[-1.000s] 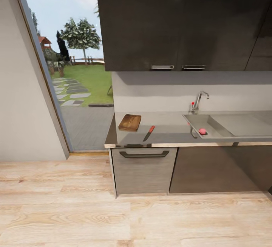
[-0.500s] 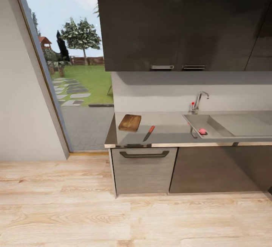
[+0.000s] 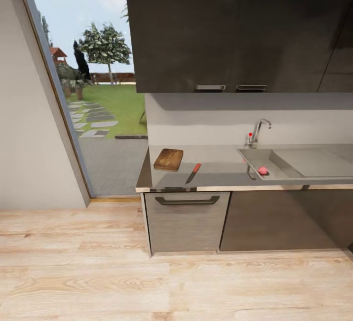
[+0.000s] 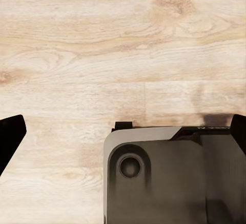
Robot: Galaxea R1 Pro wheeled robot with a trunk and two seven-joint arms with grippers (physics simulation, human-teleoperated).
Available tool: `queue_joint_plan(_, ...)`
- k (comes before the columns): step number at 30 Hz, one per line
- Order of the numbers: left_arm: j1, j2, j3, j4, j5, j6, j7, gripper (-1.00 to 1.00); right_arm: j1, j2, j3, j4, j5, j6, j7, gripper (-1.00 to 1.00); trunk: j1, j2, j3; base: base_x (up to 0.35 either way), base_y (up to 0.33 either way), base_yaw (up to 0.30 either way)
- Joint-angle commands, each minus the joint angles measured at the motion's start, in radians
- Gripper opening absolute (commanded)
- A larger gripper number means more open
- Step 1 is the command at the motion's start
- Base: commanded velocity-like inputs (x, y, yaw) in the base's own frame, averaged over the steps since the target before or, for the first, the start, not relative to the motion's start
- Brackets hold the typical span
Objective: In the kitchen, take the Vidalia onion out of the sink, dice it on the chopping board with the paring knife, put the diced onion into the bowl on the countertop, then place both the paring knife and the chopping board into the sink.
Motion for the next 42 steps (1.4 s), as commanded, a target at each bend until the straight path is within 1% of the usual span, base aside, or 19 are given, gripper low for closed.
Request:
queue_joint_plan(1,0.0,0.0,0.001,-0.001,0.0,-0.001,0.0,1.0,0.0,0.0,0.001,0.0,0.004,-0.002,-0.006,1.0,0.001,-0.002,-0.002,0.0,0.0,0.0)
queue_joint_plan(23,0.0,0.0,0.001,-0.005,0.001,-0.001,0.0,1.0,0.0,0.0,0.0,0.002,0.003,0.0,-0.006,1.0,0.001,-0.002,-0.002,0.0,0.0,0.0)
queue_joint_plan(27,0.0,-0.001,0.001,-0.012,-0.001,-0.001,0.0,1.0,-0.001,-0.009,-0.007,0.03,0.003,0.001,-0.007,1.0,0.001,-0.002,-0.002,0.0,0.0,0.0)
queue_joint_plan(30,0.0,-0.001,0.002,-0.015,-0.001,-0.001,0.001,1.0,-0.001,-0.018,-0.009,0.019,0.002,0.001,-0.01,1.0,0.001,-0.002,-0.002,0.0,0.0,0.0)
queue_joint_plan(32,0.0,0.001,0.003,-0.018,-0.001,0.0,0.001,1.0,-0.001,-0.023,-0.01,-0.005,0.002,0.005,-0.025,1.0,0.001,-0.002,-0.002,0.0,0.0,0.0)
queue_joint_plan(34,0.0,0.003,0.003,-0.019,-0.001,0.0,0.001,1.0,-0.001,-0.027,-0.011,-0.042,0.002,0.007,-0.061,1.0,0.001,-0.002,-0.002,0.0,0.0,0.0)
queue_joint_plan(36,0.0,0.004,0.003,-0.019,-0.001,0.0,0.002,1.0,-0.001,-0.029,-0.011,-0.101,0.002,0.016,-0.139,1.0,0.001,-0.002,-0.002,0.0,0.0,0.0)
queue_joint_plan(38,0.0,0.004,0.002,-0.017,-0.001,0.0,0.001,1.0,-0.001,-0.029,-0.01,-0.171,0.002,0.044,-0.224,1.0,0.001,-0.002,-0.002,0.0,0.0,0.0)
queue_joint_plan(40,0.0,0.003,0.002,-0.016,-0.001,0.0,0.002,1.0,-0.001,-0.03,-0.01,-0.214,0.003,0.07,-0.259,1.0,0.001,-0.002,-0.002,0.0,0.0,0.0)
queue_joint_plan(41,0.0,0.002,0.002,-0.014,0.0,0.0,0.001,1.0,-0.001,-0.03,-0.01,-0.292,0.003,0.131,-0.298,1.0,0.001,-0.002,-0.002,0.0,0.0,0.0)
queue_joint_plan(42,0.0,0.001,0.002,-0.013,0.0,0.0,0.001,1.0,-0.001,-0.03,-0.01,-0.353,0.003,0.187,-0.314,1.0,0.001,-0.002,-0.002,0.0,0.0,0.0)
